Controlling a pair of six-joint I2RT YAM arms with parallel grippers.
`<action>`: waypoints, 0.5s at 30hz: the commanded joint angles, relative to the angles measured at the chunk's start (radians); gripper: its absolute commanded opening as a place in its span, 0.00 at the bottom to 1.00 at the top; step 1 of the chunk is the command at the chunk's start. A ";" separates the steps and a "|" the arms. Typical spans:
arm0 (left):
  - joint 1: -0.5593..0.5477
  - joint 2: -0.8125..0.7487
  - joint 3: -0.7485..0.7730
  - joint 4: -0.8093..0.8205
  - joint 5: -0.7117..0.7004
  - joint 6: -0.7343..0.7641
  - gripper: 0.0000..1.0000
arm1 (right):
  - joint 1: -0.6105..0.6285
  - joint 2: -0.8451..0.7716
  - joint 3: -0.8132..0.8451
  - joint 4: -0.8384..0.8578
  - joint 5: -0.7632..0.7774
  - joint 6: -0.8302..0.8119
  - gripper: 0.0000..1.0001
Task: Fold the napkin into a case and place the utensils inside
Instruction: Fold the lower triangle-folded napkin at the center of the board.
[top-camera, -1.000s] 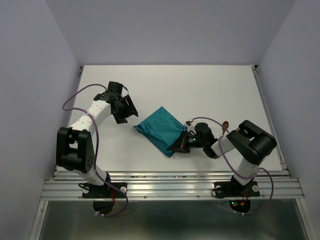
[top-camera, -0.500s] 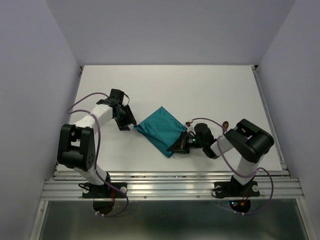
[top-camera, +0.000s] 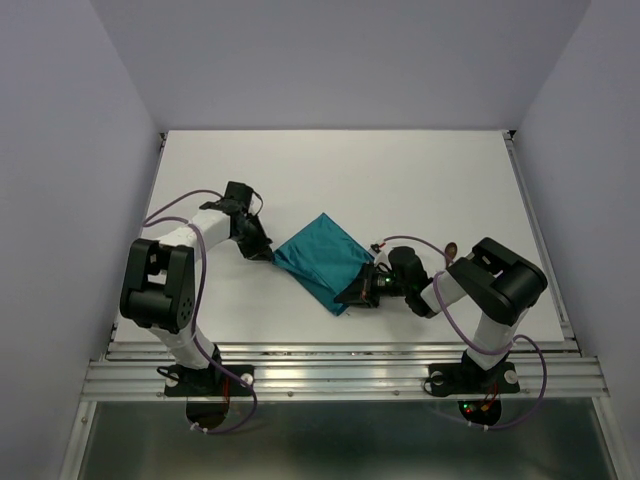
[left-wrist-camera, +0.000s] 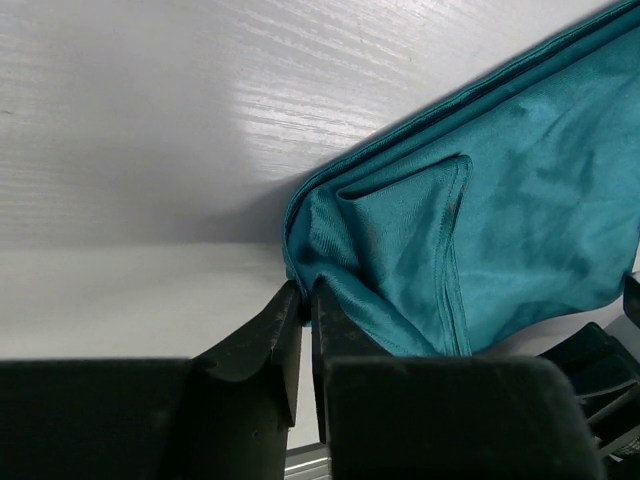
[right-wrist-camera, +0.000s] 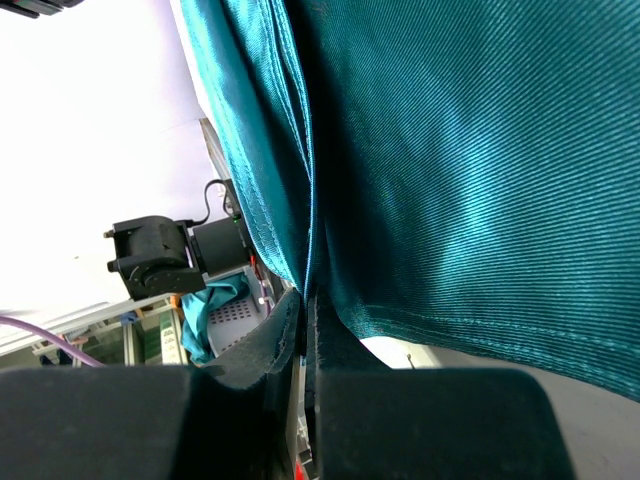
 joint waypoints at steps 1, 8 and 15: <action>-0.009 0.002 0.039 0.004 0.022 0.002 0.11 | -0.005 0.003 0.009 0.057 -0.013 0.005 0.01; -0.026 0.030 0.053 0.010 0.086 -0.035 0.00 | -0.005 -0.004 0.000 0.057 -0.009 0.005 0.01; -0.032 0.042 0.107 -0.001 0.100 -0.080 0.00 | -0.005 0.000 -0.002 0.057 -0.010 0.004 0.01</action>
